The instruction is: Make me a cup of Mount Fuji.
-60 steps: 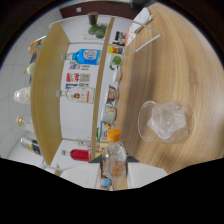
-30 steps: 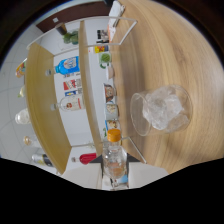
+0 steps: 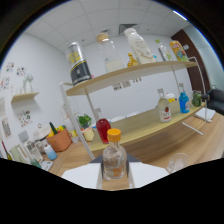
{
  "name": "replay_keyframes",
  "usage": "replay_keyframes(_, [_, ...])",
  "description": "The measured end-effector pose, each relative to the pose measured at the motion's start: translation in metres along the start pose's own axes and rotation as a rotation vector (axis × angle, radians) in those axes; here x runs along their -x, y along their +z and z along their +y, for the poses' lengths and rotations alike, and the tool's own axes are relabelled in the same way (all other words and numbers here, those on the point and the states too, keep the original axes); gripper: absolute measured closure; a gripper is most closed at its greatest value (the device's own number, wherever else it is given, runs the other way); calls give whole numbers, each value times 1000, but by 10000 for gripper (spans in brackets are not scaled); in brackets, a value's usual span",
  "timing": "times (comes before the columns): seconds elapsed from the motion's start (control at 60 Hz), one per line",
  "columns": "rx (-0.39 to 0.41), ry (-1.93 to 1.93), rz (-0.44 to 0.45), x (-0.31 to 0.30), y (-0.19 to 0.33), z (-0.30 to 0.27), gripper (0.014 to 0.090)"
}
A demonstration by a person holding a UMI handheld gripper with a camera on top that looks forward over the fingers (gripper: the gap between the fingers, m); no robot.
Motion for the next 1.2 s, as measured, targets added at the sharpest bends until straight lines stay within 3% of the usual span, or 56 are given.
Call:
replay_keyframes(0.067, [27, -114, 17, 10, 9, 27, 700])
replay_keyframes(0.217, [169, -208, 33, 20, 28, 91, 701])
replay_keyframes(0.483, [355, -267, 77, 14, 45, 156, 700])
replay_keyframes(0.75, [413, -279, 75, 18, 41, 170, 689])
replay_keyframes(1.05, [419, -276, 58, 14, 22, 175, 678])
replay_keyframes(1.1, [418, -273, 45, 16, 20, 175, 644])
replay_keyframes(1.183, [405, -264, 3, 24, 15, 167, 509])
replay_keyframes(1.2, [401, -264, -6, 26, 14, 165, 451])
